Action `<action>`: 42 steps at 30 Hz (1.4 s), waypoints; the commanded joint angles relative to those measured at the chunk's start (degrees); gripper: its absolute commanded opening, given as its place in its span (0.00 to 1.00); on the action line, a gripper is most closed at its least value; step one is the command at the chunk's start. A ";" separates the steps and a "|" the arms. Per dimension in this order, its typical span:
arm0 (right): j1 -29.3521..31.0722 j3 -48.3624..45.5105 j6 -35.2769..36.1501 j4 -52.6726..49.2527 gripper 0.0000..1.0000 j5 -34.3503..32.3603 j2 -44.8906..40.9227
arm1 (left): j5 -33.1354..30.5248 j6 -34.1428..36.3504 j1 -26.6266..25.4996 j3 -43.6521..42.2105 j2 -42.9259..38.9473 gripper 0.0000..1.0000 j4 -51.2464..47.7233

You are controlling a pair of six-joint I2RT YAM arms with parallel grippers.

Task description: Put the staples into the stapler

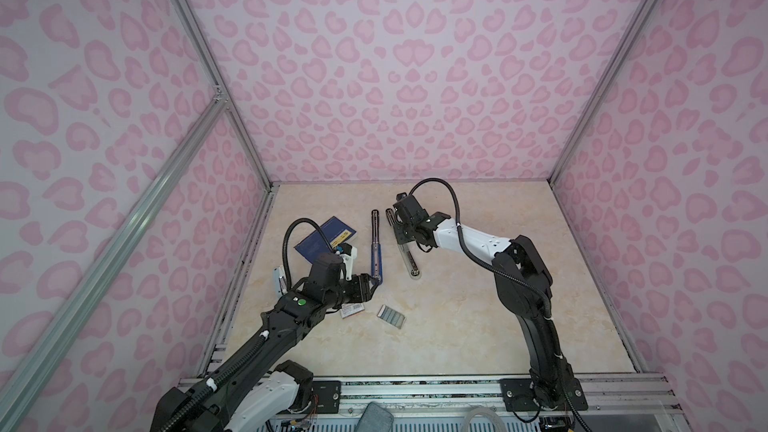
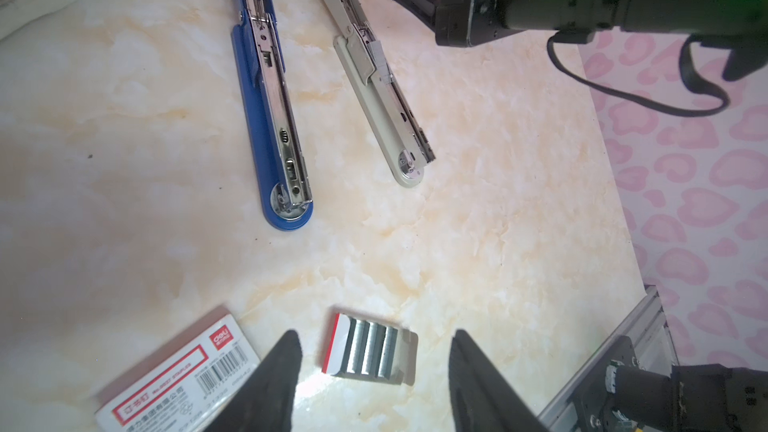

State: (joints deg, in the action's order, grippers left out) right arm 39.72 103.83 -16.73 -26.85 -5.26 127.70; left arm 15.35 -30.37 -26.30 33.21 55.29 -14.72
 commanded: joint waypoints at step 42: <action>1.60 -0.32 5.99 -11.06 0.11 -1.07 0.56 | 0.09 0.40 -0.03 0.01 0.52 0.60 1.25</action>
State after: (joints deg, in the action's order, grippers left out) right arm 41.15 104.62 -11.38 -37.89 -5.56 128.64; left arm 15.05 -30.35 -26.30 33.01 56.01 -14.72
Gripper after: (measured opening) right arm 0.112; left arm 0.600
